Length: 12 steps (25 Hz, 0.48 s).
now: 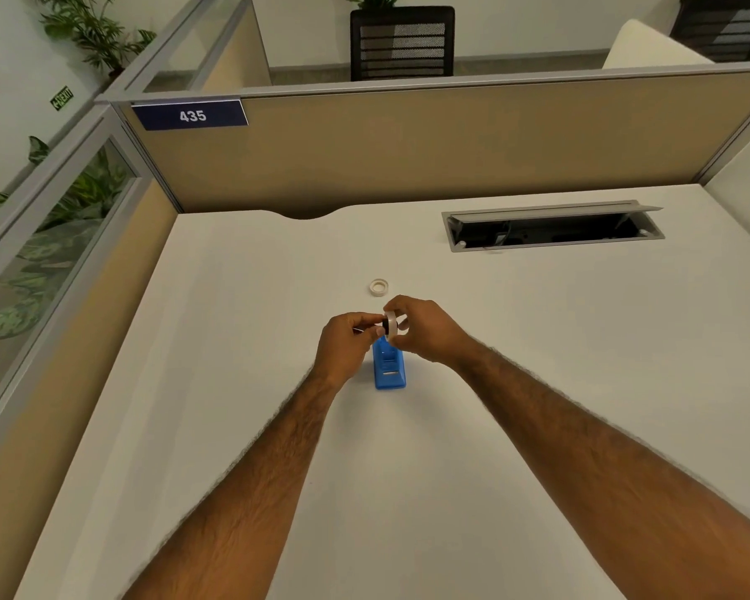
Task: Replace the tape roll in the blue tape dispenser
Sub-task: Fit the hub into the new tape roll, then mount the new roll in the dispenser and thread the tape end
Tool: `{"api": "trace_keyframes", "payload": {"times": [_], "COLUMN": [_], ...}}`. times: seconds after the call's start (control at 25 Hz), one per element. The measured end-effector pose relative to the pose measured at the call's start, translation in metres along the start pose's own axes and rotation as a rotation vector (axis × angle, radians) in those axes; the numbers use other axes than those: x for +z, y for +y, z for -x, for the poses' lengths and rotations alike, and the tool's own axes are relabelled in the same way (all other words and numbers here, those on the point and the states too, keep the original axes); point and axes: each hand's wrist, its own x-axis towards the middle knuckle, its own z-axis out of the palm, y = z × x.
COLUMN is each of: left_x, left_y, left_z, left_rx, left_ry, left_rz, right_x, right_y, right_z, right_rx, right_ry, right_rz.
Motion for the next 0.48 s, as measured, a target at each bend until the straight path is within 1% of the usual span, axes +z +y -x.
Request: {"api": "trace_keyframes", "payload": {"times": [0.08,0.16,0.24,0.32,0.4,0.48], "left_x": [0.001,0.002,0.002,0.002,0.003,0.005], "left_y": [-0.013,-0.029,-0.045,-0.063,-0.079,-0.09], "left_z": [0.001,0.003,0.006,0.007,0.008,0.008], "left_rx": [0.029,0.038,0.042,0.072,0.108,0.123], "left_ry": [0.019,-0.005,-0.073,-0.181,-0.294,-0.328], "left_rz": [-0.066,-0.131,-0.205,-0.289,-0.458,-0.64], "right_x": [0.006,0.012,0.018,0.025,0.031,0.036], "right_y": [0.004,0.009,0.014,0.019,0.023,0.025], "right_z": [0.0,-0.001,-0.002,-0.004,-0.005,-0.006], "right_rx": [0.006,0.014,0.023,0.03,0.035,0.043], "right_ry": [0.016,0.02,0.019,0.018,0.023,0.028], "right_rz": [0.008,0.015,0.018,0.026,0.034,0.031]}}
